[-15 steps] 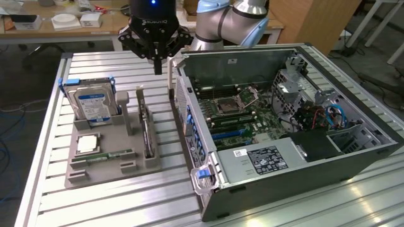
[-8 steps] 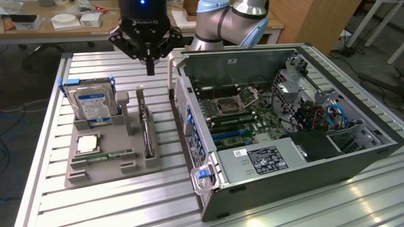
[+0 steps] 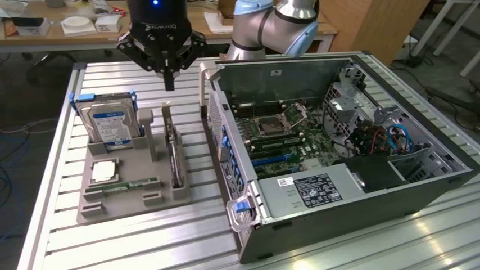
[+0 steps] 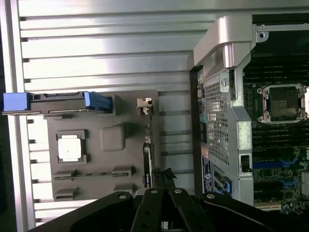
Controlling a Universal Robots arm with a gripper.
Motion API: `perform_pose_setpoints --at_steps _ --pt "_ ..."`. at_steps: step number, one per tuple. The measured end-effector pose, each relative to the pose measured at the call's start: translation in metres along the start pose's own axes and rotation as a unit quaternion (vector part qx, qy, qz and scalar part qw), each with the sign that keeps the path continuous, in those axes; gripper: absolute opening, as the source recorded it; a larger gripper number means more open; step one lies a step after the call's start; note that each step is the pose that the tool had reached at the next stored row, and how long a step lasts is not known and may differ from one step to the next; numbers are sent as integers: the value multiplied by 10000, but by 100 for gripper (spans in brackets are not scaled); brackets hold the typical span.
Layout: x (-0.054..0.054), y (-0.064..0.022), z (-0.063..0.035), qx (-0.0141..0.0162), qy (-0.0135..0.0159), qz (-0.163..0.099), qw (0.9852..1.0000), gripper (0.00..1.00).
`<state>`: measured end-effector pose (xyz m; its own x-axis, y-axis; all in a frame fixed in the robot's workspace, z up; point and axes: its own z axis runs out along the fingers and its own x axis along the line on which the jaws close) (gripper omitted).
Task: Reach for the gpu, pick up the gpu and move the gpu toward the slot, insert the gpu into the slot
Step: 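Reach for the gpu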
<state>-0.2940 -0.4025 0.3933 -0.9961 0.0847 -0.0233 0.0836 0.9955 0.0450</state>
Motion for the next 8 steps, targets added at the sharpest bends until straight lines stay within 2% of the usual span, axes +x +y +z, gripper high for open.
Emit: perform_pose_setpoints --at_steps 8 --pt "143 -19 -4 0 0 8 10000 10"
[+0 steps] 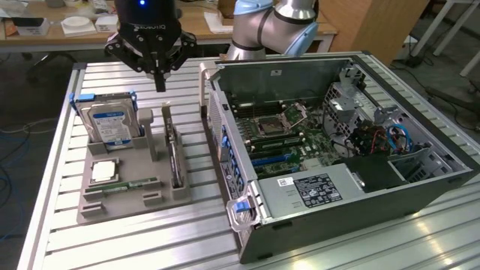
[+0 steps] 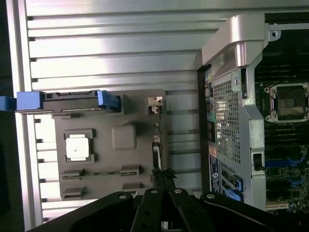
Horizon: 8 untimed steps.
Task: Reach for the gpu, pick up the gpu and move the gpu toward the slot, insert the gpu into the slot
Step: 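Reach for the gpu, then pick up the gpu and move the gpu toward the slot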
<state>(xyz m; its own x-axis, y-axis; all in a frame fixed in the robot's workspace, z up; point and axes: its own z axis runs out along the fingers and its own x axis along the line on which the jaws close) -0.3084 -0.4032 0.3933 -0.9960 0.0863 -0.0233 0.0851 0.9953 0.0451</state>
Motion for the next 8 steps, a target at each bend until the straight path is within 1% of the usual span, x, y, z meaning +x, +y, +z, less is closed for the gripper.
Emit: perform_pose_setpoints --at_steps 3,8 --pt "33 -5 -1 0 0 3 10000 10" --pt "33 -6 -1 0 0 2 10000 10"
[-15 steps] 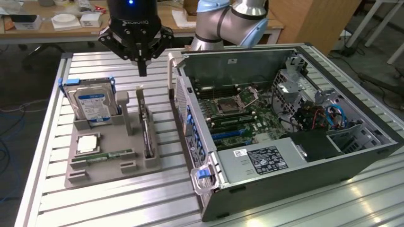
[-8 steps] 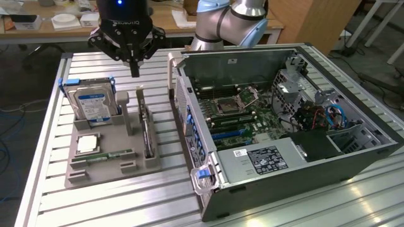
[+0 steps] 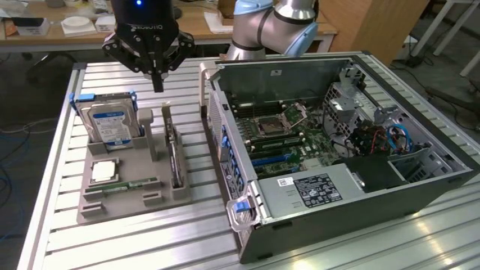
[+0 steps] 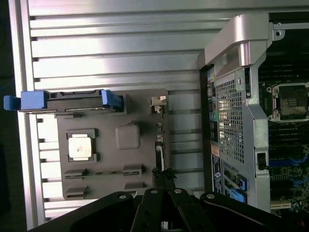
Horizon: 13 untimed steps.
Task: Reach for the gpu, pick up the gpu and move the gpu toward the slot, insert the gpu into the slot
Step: 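Pick up the gpu and move the gpu toward the slot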
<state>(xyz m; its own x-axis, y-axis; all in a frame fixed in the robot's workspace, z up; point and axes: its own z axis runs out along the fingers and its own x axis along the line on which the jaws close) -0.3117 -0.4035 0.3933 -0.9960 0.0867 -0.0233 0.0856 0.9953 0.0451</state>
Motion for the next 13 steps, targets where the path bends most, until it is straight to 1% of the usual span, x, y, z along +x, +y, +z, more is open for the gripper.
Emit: perform_pose_setpoints --at_steps 9,10,11,13 --pt "0 0 0 0 0 0 10000 11" --pt "0 0 0 0 0 0 10000 16" --pt "0 0 0 0 0 0 10000 16" --pt "0 0 0 0 0 0 10000 29"
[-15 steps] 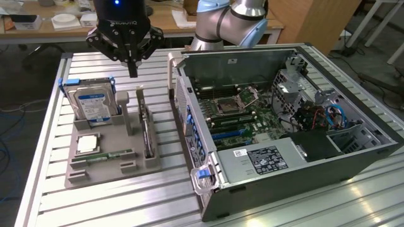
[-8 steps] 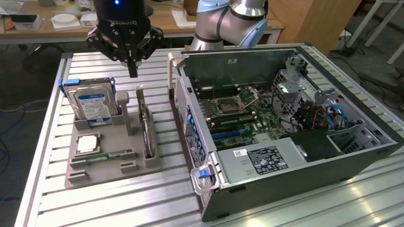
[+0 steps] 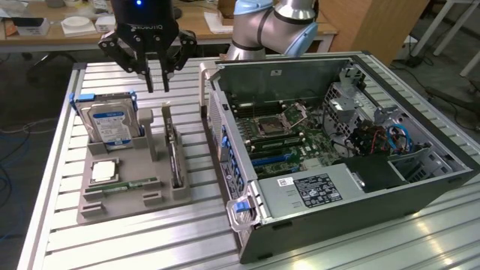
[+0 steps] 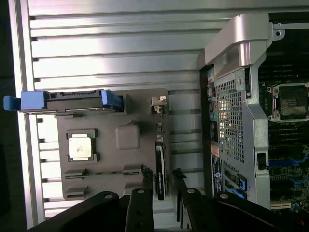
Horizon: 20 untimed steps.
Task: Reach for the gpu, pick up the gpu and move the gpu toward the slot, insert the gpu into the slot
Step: 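Pick up the gpu and move the gpu toward the slot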
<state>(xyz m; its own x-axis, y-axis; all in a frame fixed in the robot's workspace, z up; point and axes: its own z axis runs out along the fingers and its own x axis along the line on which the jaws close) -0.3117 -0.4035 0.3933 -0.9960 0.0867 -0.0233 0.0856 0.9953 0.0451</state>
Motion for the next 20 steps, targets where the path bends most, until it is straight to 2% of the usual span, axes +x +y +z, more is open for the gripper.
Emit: perform_pose_setpoints --at_steps 1,4,5,6,7,11,20 --pt "0 0 0 0 0 0 10000 29" --pt "0 0 0 0 0 0 10000 47" --pt "0 -1 1 5 0 -20 10000 47" --pt "0 -1 2 11 5 -97 10000 47" --pt "1 -1 5 15 10 -180 9998 53" --pt "1 -1 19 28 40 -469 9989 53" --pt "6 -28 173 34 45 -498 9987 53"
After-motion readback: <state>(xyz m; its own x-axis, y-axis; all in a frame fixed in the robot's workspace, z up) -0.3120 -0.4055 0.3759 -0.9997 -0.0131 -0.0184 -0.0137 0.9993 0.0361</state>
